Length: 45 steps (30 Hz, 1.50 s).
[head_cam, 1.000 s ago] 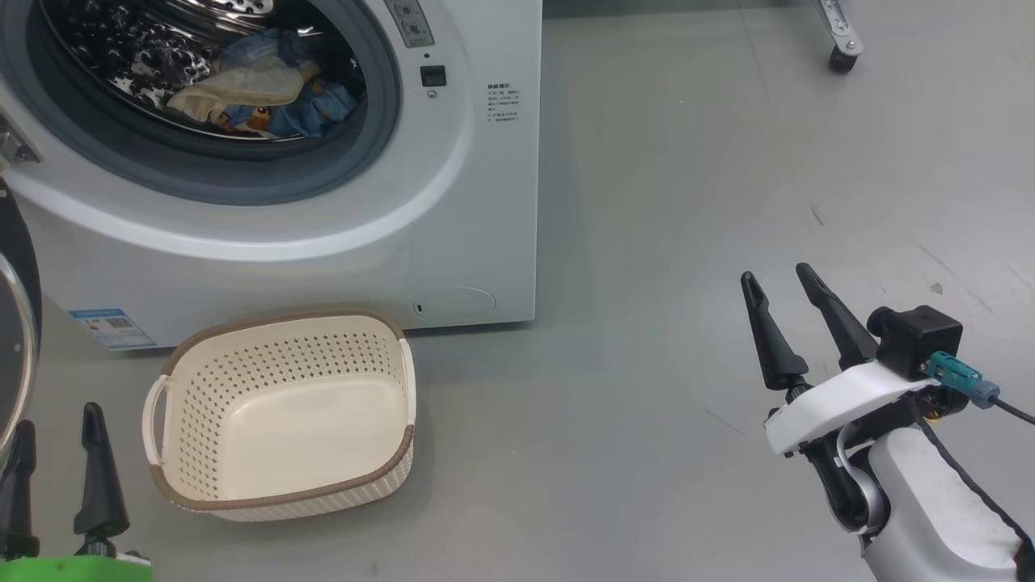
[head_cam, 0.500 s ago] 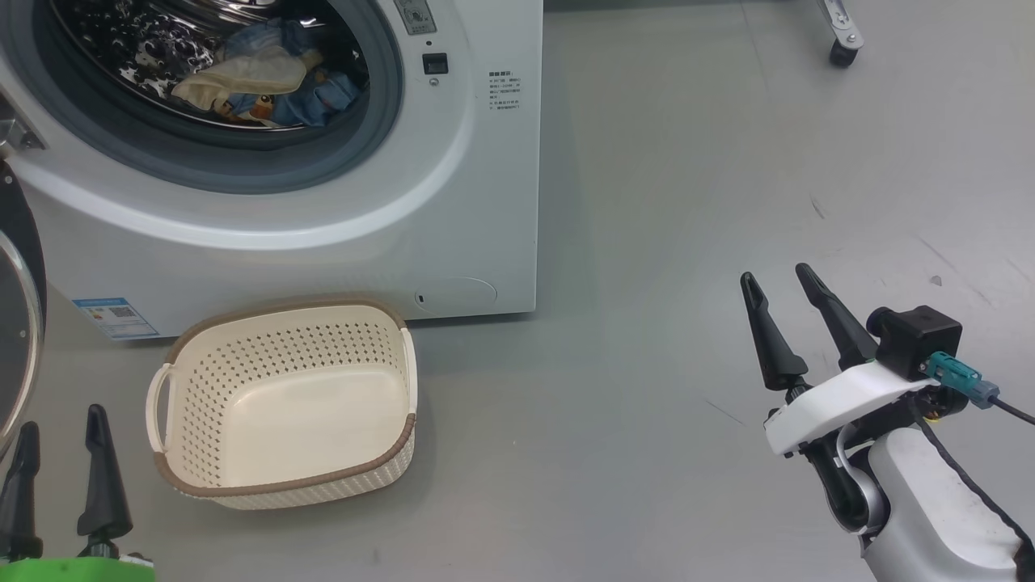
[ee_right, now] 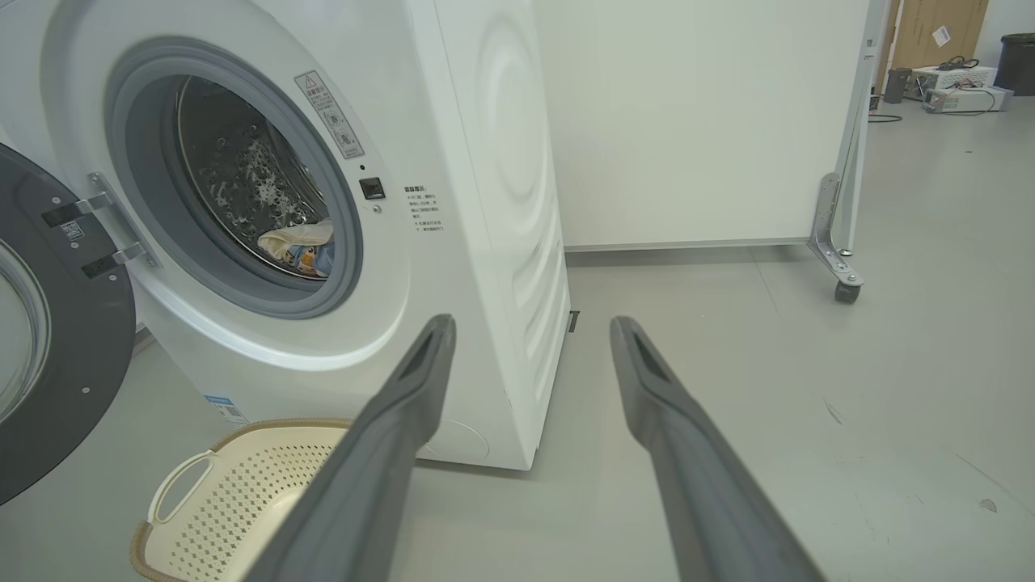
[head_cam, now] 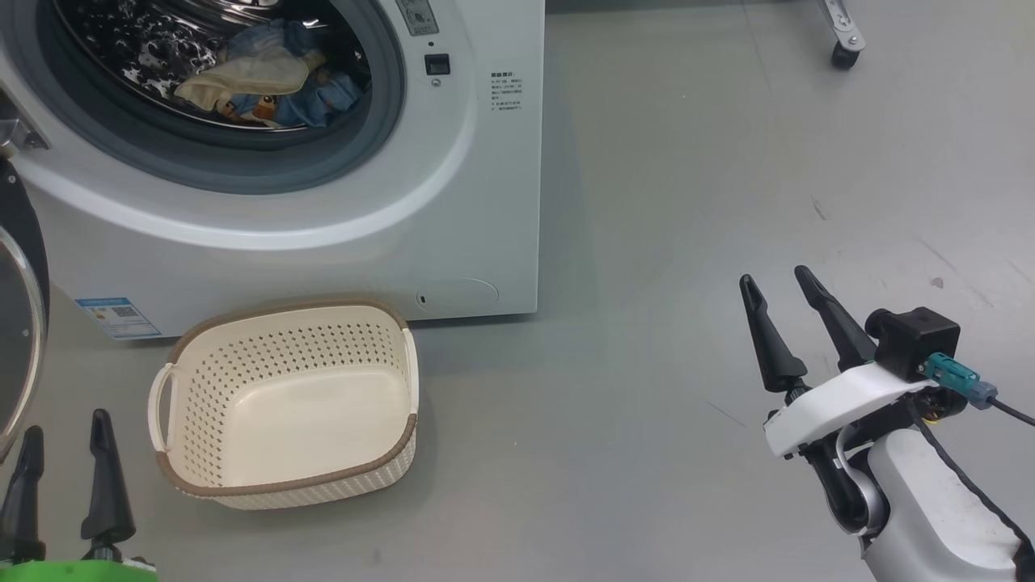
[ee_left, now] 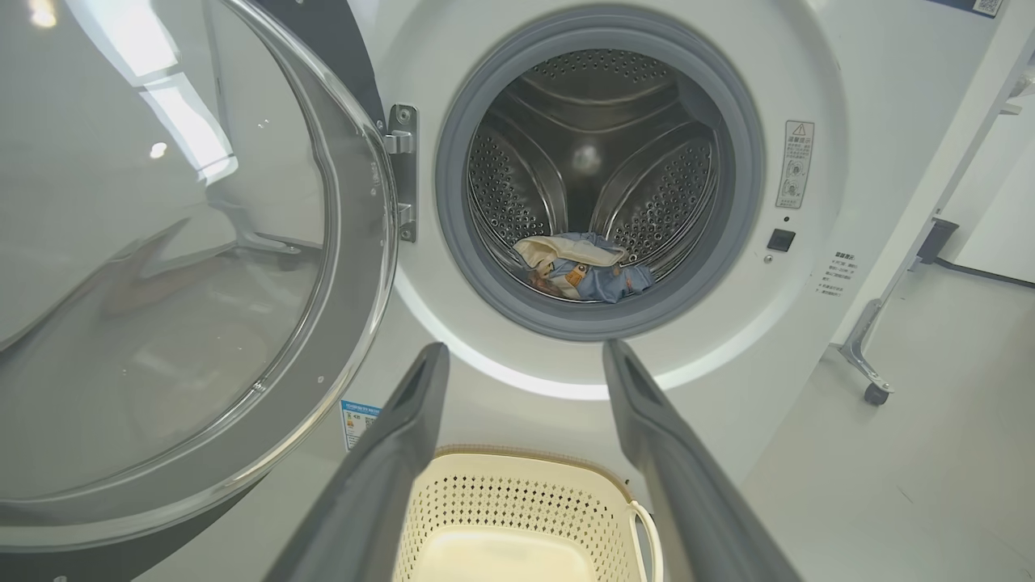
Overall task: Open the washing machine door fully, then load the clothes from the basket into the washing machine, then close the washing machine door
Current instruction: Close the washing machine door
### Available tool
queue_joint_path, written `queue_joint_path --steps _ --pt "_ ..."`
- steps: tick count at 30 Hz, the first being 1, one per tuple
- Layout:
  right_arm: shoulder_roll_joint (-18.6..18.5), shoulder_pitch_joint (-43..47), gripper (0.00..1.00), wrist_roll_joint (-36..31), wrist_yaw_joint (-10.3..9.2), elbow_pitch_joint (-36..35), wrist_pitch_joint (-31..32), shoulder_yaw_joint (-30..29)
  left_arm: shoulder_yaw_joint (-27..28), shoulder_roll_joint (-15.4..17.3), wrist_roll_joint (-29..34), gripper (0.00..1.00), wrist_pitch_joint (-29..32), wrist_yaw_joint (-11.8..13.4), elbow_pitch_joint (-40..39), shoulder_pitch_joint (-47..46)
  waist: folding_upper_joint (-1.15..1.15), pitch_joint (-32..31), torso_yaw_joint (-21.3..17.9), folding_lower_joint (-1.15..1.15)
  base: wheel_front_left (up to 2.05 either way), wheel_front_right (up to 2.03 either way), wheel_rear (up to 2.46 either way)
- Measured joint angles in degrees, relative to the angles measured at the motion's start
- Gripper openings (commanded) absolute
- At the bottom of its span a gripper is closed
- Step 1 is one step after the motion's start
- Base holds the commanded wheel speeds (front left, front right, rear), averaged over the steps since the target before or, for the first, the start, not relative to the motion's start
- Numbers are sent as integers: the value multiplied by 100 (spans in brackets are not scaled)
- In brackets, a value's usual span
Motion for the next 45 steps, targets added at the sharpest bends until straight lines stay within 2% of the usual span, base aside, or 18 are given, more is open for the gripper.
queue_joint_path --steps 11,25,34,45 --pt "-48 13 100 60 0 13 0 -109 -98 -111 29 100 0 -5 103 -3 0 -75 300 0 0 0 0" --pt "-19 102 100 245 0 -23 0 -51 -21 -162 88 100 0 -5 235 -5 0 -143 1046 0 0 0 0" --pt "-34 102 100 254 0 -51 0 48 64 -313 85 100 0 -9 261 -5 0 -194 1508 0 0 0 0" --pt "-53 102 100 293 0 -53 0 112 308 -397 76 100 0 7 250 -10 0 -172 1947 0 0 0 0"
